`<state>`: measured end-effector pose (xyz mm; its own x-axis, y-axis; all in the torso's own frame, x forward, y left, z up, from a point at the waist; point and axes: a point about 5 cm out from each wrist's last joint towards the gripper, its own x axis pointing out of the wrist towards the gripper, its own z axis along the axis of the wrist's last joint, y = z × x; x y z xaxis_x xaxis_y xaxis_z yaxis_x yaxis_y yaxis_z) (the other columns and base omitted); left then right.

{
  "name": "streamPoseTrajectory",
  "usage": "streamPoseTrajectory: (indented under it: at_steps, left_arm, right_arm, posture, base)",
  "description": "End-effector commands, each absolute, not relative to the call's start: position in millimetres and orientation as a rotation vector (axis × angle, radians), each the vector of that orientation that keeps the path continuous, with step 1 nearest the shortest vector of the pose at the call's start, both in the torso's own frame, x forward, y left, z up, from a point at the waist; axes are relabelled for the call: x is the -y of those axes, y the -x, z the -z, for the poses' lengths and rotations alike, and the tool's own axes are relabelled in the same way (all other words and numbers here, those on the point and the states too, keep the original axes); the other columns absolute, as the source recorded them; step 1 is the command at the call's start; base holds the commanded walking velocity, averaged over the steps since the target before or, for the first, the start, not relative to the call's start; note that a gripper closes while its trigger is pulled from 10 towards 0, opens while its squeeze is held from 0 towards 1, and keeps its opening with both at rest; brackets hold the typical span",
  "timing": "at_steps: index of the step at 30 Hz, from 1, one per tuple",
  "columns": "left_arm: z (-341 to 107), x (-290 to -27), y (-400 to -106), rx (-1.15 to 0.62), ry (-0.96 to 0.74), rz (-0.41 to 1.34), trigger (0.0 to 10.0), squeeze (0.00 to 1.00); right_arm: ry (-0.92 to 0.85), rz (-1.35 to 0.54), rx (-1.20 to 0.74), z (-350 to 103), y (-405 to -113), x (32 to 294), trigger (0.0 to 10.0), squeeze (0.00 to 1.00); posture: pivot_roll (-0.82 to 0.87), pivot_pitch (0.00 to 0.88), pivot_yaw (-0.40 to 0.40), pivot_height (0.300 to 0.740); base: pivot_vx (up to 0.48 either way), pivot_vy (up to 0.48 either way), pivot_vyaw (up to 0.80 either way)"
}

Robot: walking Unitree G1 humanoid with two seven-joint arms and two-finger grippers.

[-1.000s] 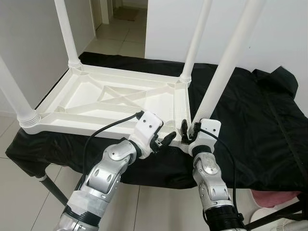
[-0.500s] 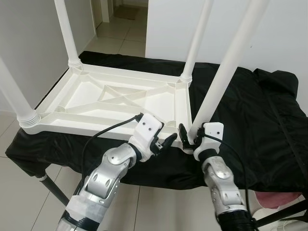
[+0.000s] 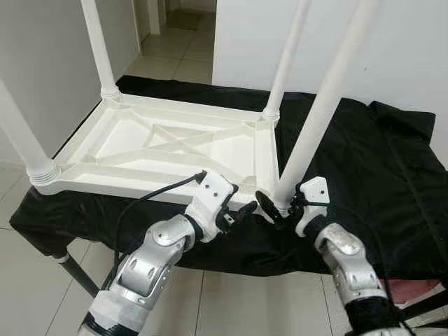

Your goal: Building children table

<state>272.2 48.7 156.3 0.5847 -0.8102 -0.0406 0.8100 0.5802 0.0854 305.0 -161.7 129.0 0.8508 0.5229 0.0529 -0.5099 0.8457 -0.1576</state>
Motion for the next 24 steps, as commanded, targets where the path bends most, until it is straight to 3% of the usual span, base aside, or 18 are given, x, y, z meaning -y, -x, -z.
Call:
streamPoseTrajectory:
  at_steps: [1,5,6,7,8,9,10,11,19,20,21,22,23,24]
  left_arm:
    - [-157.8,-43.0,-266.3,0.001,-0.113,1.081,10.0,0.0]
    - [-156.3,-40.1,-267.5,-0.004,-0.124,1.077,10.0,0.0]
    - [-155.2,-38.3,-267.6,-0.009,-0.136,1.078,10.0,0.0]
    - [-154.8,-37.0,-267.6,-0.012,-0.146,1.078,10.0,0.0]
    - [-154.8,-37.0,-267.6,-0.012,-0.146,1.078,10.0,0.0]
    - [-154.8,-36.0,-267.3,-0.015,-0.149,1.081,10.0,0.0]
    - [-154.8,-36.0,-267.3,-0.015,-0.149,1.081,10.0,0.0]
    - [-155.1,-35.9,-267.1,-0.015,-0.15,1.081,10.0,0.0]
    - [-154.2,-38.6,-266.7,-0.026,-0.162,1.066,10.0,0.0]
    - [-153.7,-38.7,-267.3,-0.027,-0.166,1.061,10.0,0.0]
    - [-153.7,-38.7,-267.3,-0.027,-0.166,1.061,10.0,0.0]
    - [-153.1,-38.6,-268.4,-0.029,-0.171,1.055,10.0,0.0]
    - [-153.0,-38.8,-269.9,-0.026,-0.169,1.042,10.0,0.0]
    - [-153.1,-39.0,-270.9,-0.024,-0.167,1.033,10.0,0.0]
  right_arm:
    - [0.134,-0.571,0.079,-125.9,-306.9,163.5,10.0,0.0]
    - [0.17,-0.617,0.06,-125.9,-314.1,163.7,10.0,0.0]
    - [0.183,-0.633,0.055,-126.2,-318.2,162.6,9.6,0.0]
    - [0.186,-0.645,0.052,-126.8,-321.5,161.6,6.3,0.0]
    - [0.186,-0.645,0.052,-126.8,-321.5,161.6,6.3,0.0]
    - [0.187,-0.655,0.051,-126.6,-323.9,161.2,1.0,0.0]
    - [0.187,-0.655,0.051,-126.6,-323.9,161.2,1.0,0.0]
    - [0.189,-0.655,0.043,-125.4,-325.7,161.8,0.0,0.0]
    - [0.197,-0.654,-0.002,-114.9,-325.0,165.9,0.0,0.0]
    - [0.177,-0.643,0.0,-114.9,-324.9,166.5,3.1,0.0]
    - [0.177,-0.643,0.0,-114.9,-324.9,166.5,3.1,0.0]
    - [0.169,-0.628,0.005,-115.7,-325.2,167.1,8.6,0.0]
    - [0.151,-0.616,0.017,-117.3,-325.3,167.1,10.0,0.0]
    - [0.138,-0.608,0.025,-118.4,-325.4,167.0,10.0,0.0]
  posture:
    - [0.04,0.006,-0.034,0.74]
    - [0.05,0.0,-0.026,0.74]
    - [0.05,0.0,-0.022,0.74]
    - [0.05,0.001,-0.022,0.74]
    - [0.05,0.001,-0.022,0.74]
    - [0.05,0.001,-0.022,0.74]
    - [0.05,0.001,-0.022,0.74]
    - [0.05,0.004,-0.02,0.74]
    - [0.06,0.011,-0.02,0.74]
    - [0.05,0.013,-0.02,0.74]
    - [0.05,0.013,-0.02,0.74]
    - [0.05,0.013,-0.02,0.74]
    - [0.05,0.012,-0.019,0.74]
    - [0.05,0.012,-0.019,0.74]
  base:
    - [0.0,0.0,0.0]
    - [0.0,0.0,0.0]
    - [0.0,0.0,0.0]
    - [0.0,0.0,0.0]
    - [0.0,0.0,0.0]
    - [0.0,0.0,0.0]
    - [0.0,0.0,0.0]
    - [0.0,0.0,0.0]
    - [0.0,0.0,0.0]
    - [0.0,0.0,0.0]
    - [0.0,0.0,0.0]
    - [0.0,0.0,0.0]
    - [0.0,0.0,0.0]
    - [0.0,0.0,0.0]
